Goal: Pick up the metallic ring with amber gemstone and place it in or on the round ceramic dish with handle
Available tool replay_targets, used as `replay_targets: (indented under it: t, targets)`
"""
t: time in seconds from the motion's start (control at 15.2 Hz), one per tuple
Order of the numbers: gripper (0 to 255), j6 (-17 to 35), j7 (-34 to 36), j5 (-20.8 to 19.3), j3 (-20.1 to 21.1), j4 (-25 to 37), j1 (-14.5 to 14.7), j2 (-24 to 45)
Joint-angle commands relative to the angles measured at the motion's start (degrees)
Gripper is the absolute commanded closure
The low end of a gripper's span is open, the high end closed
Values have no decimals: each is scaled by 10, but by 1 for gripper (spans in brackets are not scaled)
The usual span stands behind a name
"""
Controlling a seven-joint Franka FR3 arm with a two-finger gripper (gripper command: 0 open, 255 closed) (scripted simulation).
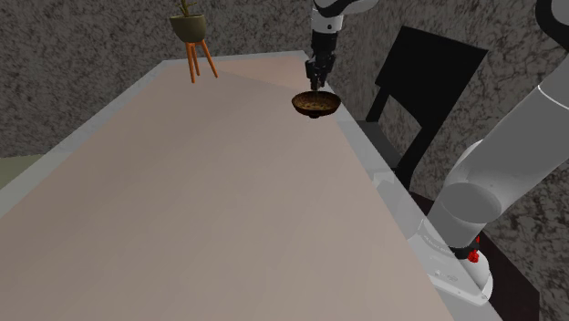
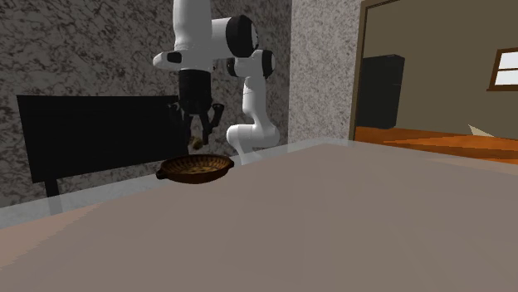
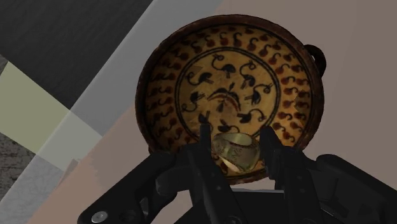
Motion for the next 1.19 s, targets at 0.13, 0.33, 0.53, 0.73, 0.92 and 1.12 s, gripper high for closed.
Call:
replay_targets:
  t: [0.13, 0.33, 0.53, 0.73, 0.92, 1.12]
  targets:
    - [255, 32, -1, 0, 0, -30, 0, 1]
    - [255, 55, -1, 0, -1, -52, 0, 2]
    - [255, 60, -2, 0, -1, -57, 0, 3]
    - [255, 60, -2, 0, -1, -57, 0, 3]
    - [0, 60, -2, 0, -1, -57, 0, 3]
    - [0, 60, -2, 0, -1, -57, 0, 3]
